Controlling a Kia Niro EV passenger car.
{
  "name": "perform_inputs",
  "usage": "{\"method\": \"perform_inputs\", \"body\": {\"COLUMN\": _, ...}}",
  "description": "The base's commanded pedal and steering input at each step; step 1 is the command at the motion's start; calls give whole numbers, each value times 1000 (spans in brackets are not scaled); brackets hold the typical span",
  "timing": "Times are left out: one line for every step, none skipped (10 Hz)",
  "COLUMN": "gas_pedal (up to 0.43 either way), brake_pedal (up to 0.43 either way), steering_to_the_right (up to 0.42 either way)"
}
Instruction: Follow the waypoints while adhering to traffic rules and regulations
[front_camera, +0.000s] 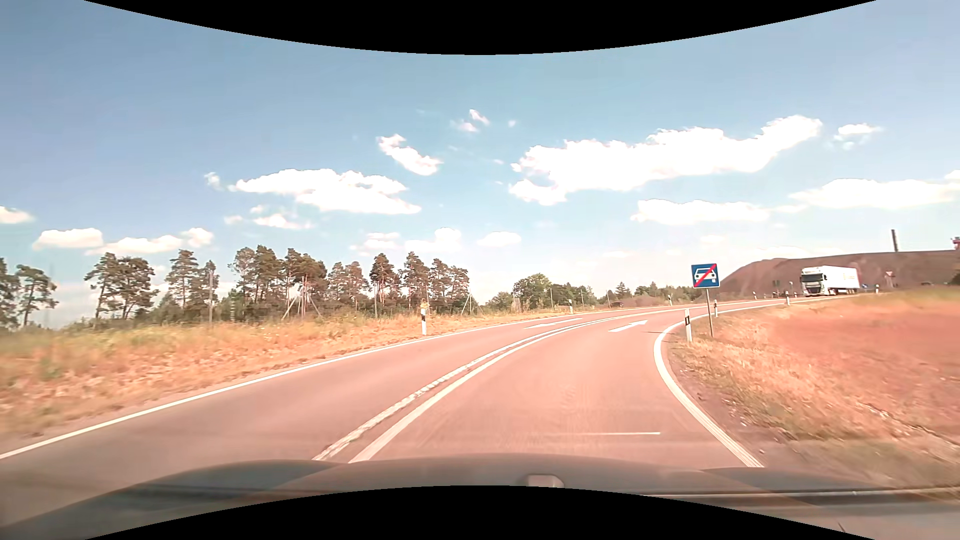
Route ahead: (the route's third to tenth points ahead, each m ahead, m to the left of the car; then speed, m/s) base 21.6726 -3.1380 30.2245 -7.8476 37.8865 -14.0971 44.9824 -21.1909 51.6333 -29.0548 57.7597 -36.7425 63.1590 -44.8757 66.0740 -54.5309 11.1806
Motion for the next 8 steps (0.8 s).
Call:
{"method": "perform_inputs", "body": {"gas_pedal": 197, "brake_pedal": 0, "steering_to_the_right": 93}}
{"method": "perform_inputs", "body": {"gas_pedal": 197, "brake_pedal": 0, "steering_to_the_right": 94}}
{"method": "perform_inputs", "body": {"gas_pedal": 197, "brake_pedal": 0, "steering_to_the_right": 96}}
{"method": "perform_inputs", "body": {"gas_pedal": 169, "brake_pedal": 0, "steering_to_the_right": 97}}
{"method": "perform_inputs", "body": {"gas_pedal": 150, "brake_pedal": 0, "steering_to_the_right": 97}}
{"method": "perform_inputs", "body": {"gas_pedal": 138, "brake_pedal": 0, "steering_to_the_right": 97}}
{"method": "perform_inputs", "body": {"gas_pedal": 138, "brake_pedal": 0, "steering_to_the_right": 97}}
{"method": "perform_inputs", "body": {"gas_pedal": 98, "brake_pedal": 0, "steering_to_the_right": 97}}
